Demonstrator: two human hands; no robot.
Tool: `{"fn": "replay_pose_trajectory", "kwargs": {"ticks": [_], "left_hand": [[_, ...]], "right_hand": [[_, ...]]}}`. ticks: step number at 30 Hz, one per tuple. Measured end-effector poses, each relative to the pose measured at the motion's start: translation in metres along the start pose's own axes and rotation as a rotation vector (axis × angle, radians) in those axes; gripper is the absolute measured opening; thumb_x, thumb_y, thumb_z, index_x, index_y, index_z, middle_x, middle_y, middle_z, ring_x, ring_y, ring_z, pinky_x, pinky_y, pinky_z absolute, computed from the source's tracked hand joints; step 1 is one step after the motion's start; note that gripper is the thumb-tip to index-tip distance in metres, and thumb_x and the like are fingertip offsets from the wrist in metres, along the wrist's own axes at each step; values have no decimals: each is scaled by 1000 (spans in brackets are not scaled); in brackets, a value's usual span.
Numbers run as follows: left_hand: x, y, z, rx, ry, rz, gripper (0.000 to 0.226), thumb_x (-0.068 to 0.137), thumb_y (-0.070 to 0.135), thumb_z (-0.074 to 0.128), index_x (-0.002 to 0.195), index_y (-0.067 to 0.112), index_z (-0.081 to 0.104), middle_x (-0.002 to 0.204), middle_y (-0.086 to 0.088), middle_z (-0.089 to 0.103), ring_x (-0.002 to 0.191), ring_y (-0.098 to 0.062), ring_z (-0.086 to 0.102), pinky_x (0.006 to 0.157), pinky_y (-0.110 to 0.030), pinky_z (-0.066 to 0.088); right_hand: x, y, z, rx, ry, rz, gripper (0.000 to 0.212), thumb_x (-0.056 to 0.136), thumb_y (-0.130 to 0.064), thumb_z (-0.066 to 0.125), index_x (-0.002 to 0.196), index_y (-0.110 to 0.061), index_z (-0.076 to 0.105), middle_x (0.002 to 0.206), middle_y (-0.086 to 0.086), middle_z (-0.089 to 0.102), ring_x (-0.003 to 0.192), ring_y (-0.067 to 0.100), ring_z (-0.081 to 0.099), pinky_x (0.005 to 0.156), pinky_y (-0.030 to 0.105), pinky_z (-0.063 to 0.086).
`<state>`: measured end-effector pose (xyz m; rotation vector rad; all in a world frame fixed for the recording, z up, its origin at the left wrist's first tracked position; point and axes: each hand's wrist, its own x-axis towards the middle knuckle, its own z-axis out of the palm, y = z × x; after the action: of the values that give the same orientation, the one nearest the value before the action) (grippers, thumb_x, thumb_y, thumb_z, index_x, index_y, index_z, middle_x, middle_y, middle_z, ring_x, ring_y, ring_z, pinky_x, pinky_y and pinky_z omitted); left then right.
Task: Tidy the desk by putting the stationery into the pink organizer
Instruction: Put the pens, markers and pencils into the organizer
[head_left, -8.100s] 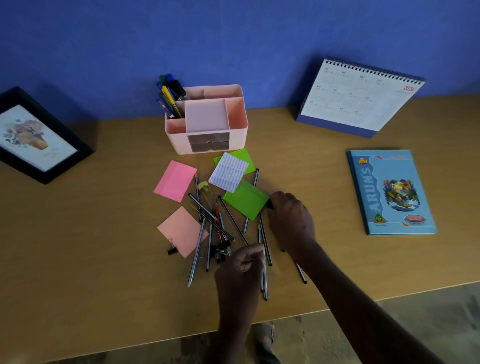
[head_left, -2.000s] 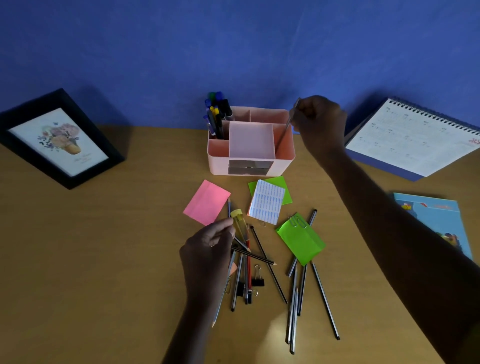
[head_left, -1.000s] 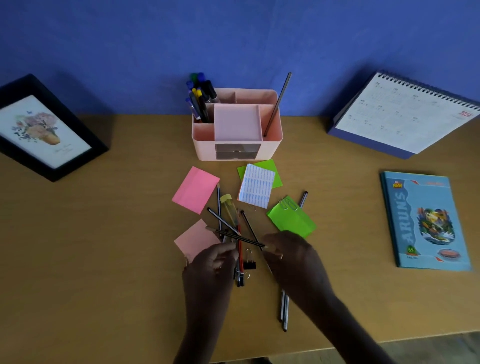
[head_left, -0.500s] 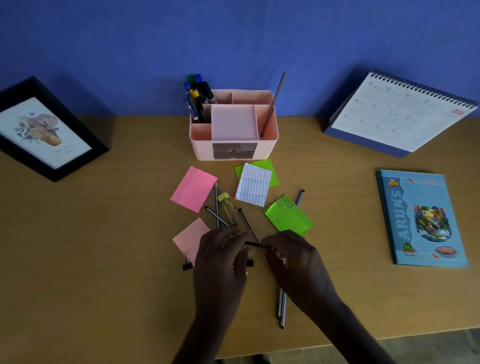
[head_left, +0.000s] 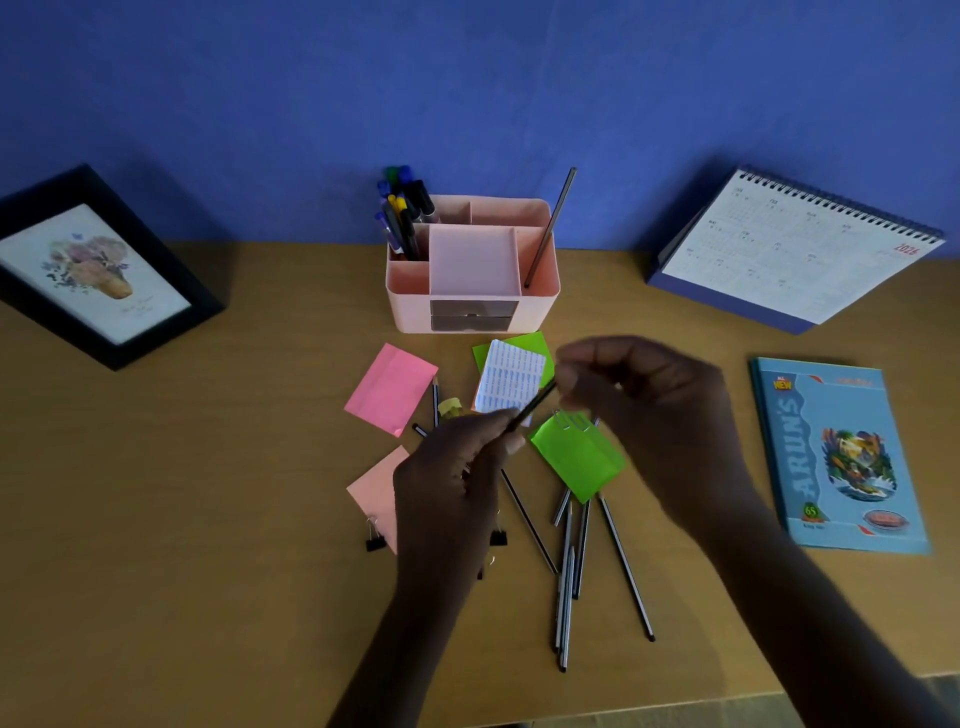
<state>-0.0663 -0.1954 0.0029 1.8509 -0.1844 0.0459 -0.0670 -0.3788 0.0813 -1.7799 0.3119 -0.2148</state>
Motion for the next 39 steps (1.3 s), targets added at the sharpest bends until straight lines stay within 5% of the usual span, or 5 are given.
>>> {"fn": "replay_pose_trajectory", "kwargs": {"ticks": [6, 11, 20, 35, 39], "left_hand": [[13, -29, -28, 159, 74, -91, 24, 98, 7, 73, 114, 22, 82, 102, 14, 81, 93, 2, 76, 84, -35, 64], [20, -52, -43, 382, -51, 6, 25, 93, 6, 79, 114, 20, 82, 105, 9, 81, 93, -7, 76, 84, -38, 65], [23, -69, -44, 555, -300, 117, 17, 87, 15, 87, 99, 25, 81, 96, 11, 78, 88, -4, 70, 72, -19, 52], [33, -85, -43, 689, -495, 341, 25, 84, 15, 89, 105, 27, 82, 101, 13, 77, 99, -13, 65, 77, -33, 55], [33, -83, -43, 668, -507, 340, 33, 79, 7, 91, 103, 27, 80, 98, 14, 76, 94, -12, 66, 75, -33, 55]], "right_hand": [[78, -29, -19, -122, 227, -241, 12, 96, -19, 78, 107, -21, 81, 87, 3, 81, 77, 21, 76, 77, 37, 60], [137, -11, -10, -349, 337, -368, 13, 96, -22, 74, 104, -15, 81, 87, -5, 79, 75, 7, 76, 75, 18, 56], [179, 39, 18, -566, 330, -363, 16, 93, -6, 65, 89, -11, 80, 84, -2, 78, 73, 6, 70, 66, 6, 47], [173, 50, 20, -580, 417, -282, 5, 90, -11, 75, 91, -11, 70, 83, -4, 71, 72, 9, 67, 64, 31, 57], [102, 57, 27, -528, 330, -240, 5, 92, -8, 72, 90, -13, 73, 83, -5, 73, 72, 10, 66, 66, 24, 50]]}}
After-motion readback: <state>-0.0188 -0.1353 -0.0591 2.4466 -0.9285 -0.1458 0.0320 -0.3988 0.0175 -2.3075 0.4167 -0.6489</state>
